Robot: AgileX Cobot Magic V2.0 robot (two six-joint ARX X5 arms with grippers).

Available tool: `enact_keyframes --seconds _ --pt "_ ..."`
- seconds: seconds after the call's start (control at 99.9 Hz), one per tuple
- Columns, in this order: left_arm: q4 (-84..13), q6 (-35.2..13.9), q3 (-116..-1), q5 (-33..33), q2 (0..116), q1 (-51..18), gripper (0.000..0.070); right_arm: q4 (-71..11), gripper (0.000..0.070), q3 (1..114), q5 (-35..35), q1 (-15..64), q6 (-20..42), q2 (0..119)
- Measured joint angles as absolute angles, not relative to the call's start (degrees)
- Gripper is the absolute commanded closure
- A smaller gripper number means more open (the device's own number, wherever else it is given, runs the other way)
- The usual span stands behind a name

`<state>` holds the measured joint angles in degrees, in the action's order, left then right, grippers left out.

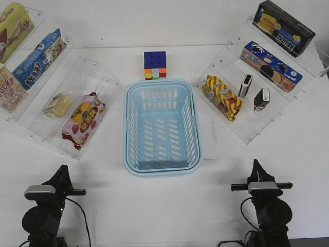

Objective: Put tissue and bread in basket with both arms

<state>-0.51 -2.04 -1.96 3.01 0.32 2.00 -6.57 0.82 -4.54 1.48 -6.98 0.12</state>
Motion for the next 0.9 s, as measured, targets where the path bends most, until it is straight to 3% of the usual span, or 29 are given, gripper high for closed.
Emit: enact_keyframes --seconds 0.21,0.4,0.561,0.691,0.901 --pt "-0.51 -2.04 -1.96 3.01 0.32 2.0 0.0699 -6.55 0.0699 0.82 -4.45 1.48 -6.7 0.12" --pt "-0.51 -2.04 -1.96 3.01 0.32 2.0 0.0699 -6.48 0.0699 0.82 -2.68 1.5 -2.17 0.12" --pt "-0.51 -2.04 -1.96 3.01 0.32 2.0 0.0699 -3.46 0.0699 0.99 -2.79 1.5 9.04 0.12" --pt "-0.49 -2.04 -1.96 2.98 0.32 2.0 0.0699 -8.03 0.07 5.76 -3.29 1.5 18.61 1.89" --pt "-0.49 -2.07 -1.96 3.01 0.32 2.0 0.0699 -11.62 0.0683 20.71 -6.24 1.48 21.82 18.39"
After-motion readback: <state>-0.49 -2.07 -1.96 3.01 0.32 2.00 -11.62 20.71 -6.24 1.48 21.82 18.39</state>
